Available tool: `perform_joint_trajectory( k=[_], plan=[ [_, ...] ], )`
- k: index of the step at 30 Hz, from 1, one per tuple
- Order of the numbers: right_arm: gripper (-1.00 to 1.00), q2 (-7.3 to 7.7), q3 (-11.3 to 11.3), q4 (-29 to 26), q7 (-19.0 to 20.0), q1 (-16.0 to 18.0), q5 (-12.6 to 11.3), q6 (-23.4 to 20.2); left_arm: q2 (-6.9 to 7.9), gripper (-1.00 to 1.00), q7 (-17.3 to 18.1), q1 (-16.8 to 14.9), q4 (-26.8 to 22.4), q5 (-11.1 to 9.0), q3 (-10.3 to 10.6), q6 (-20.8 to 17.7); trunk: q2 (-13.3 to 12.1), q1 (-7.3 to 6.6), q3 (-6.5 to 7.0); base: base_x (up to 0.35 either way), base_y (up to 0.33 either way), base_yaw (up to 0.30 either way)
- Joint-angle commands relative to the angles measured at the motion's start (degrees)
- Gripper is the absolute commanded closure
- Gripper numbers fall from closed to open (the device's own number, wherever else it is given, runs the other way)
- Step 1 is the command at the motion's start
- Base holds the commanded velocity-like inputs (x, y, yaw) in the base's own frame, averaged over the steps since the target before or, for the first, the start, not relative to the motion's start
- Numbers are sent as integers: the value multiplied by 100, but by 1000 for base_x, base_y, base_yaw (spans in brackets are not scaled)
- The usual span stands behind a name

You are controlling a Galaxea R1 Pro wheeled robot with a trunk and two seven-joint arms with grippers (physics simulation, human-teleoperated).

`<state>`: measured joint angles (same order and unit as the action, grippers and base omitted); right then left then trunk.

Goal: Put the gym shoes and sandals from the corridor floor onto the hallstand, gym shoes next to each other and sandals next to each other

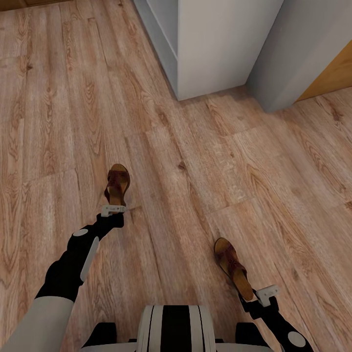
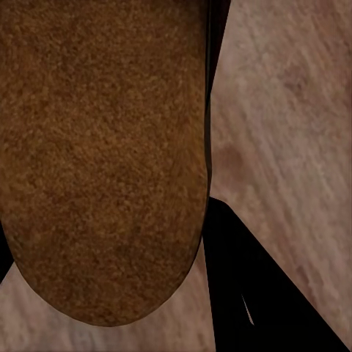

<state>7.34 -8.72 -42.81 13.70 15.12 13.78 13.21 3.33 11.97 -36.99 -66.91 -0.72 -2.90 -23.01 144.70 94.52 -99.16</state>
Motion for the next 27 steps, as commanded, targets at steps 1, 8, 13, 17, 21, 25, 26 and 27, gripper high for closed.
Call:
perform_joint_trajectory(
  k=[1, 8, 13, 17, 21, 25, 26, 27],
  plan=[
    [100, -4, -29, 0, 36, 3, 31, 15, -1, 100, 43, -1, -7, 11, -10, -37, 0, -3, 20, 0, 0, 0],
    [100, -4, -33, 0, 36, 4, 30, 15, -6, 100, 43, 4, 0, 7, -1, -37, -10, -21, 175, 0, 0, 0],
    [100, -4, -33, 0, 36, 4, 30, 15, -1, 100, 43, 88, 2, 10, -14, -33, -16, -34, 285, 0, 0, 0],
    [100, -4, -33, 0, 36, 5, 31, 15, 9, 100, 42, 118, 38, 25, -16, -25, -22, -45, 374, 0, 0, 0],
    [100, -4, -27, 0, 36, 4, 29, 15, 29, 100, 48, 304, 83, 42, -17, -1, -27, -55, 463, 0, 0, 0],
    [100, -4, -25, 0, 35, 5, 28, 15, 39, 100, 49, 461, 89, 45, -26, 17, -32, -65, 551, 0, 0, 0],
    [100, -4, -25, 0, 33, 3, 28, 17, 41, 100, 35, 521, 89, 45, -29, 21, -34, -68, 573, 0, 0, 0],
    [100, -4, -25, 0, 32, 2, 28, 18, 42, 100, 30, 552, 90, 45, -30, 24, -35, -70, 596, 0, 0, 0]
  ],
)
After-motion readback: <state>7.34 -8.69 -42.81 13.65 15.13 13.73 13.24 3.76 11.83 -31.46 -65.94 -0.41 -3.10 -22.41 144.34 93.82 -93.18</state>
